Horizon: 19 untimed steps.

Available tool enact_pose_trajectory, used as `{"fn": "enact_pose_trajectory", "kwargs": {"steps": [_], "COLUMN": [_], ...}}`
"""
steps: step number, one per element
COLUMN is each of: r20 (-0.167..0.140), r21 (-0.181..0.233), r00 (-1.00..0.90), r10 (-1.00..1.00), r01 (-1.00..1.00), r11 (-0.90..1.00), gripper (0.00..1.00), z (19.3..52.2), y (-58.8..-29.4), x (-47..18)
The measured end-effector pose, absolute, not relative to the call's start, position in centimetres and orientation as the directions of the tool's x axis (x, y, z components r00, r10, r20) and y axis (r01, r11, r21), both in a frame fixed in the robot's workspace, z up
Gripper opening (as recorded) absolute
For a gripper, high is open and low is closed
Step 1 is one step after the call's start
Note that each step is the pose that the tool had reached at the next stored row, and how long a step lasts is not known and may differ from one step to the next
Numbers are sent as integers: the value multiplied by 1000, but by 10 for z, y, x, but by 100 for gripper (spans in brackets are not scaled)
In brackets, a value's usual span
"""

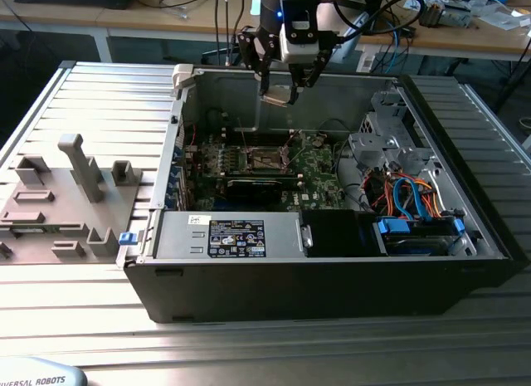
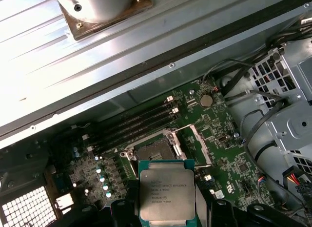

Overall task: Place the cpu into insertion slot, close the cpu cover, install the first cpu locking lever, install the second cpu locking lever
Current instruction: 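Place the cpu into insertion slot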

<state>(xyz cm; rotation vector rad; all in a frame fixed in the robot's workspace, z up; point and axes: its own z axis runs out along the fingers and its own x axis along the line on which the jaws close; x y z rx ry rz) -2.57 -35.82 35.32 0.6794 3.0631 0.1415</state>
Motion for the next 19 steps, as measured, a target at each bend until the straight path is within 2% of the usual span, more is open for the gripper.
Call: {"fn": "enact_pose_trajectory", "kwargs": {"steps": [19], "r20": [18], "r21": [87], "r00": [-893], "r10": [449], "r01": [449], "r11": [890], "gripper": [54], "z": [353], "y": [-358], "x": [-26]}}
